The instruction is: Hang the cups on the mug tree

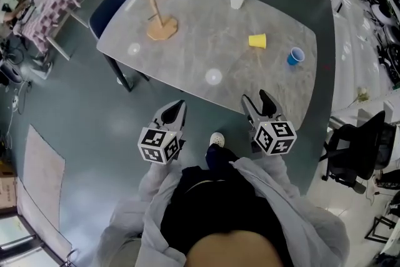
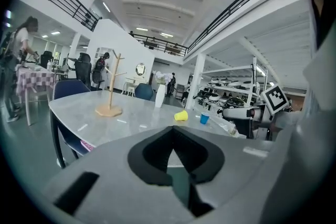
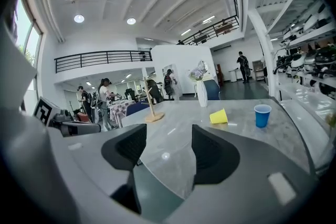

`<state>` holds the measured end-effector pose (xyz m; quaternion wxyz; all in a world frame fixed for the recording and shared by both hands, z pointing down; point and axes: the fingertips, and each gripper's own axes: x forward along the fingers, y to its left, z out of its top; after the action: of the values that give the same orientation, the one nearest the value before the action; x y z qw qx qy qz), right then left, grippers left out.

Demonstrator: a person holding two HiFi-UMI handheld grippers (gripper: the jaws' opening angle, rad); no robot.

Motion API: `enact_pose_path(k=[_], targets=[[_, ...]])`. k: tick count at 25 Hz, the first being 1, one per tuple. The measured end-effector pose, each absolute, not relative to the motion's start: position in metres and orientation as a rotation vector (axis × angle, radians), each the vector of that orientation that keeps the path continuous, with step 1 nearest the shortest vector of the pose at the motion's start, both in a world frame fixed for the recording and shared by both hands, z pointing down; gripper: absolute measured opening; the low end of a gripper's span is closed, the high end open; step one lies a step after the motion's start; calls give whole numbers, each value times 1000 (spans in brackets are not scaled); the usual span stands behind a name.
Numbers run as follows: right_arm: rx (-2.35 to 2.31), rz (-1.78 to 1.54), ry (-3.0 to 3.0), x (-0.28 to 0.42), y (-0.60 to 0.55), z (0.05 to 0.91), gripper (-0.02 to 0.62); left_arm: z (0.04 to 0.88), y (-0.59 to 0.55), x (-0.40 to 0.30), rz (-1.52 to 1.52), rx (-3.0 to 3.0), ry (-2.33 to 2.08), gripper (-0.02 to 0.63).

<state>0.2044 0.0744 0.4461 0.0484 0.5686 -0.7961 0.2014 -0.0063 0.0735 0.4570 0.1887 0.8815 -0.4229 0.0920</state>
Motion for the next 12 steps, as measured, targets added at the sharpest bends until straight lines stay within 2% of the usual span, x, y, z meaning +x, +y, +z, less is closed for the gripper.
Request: enact_pose_path(k=[12], targets=[[1668,579,-2441,236,-8,461,262,464,-8,21,221,2500,-1229,5]])
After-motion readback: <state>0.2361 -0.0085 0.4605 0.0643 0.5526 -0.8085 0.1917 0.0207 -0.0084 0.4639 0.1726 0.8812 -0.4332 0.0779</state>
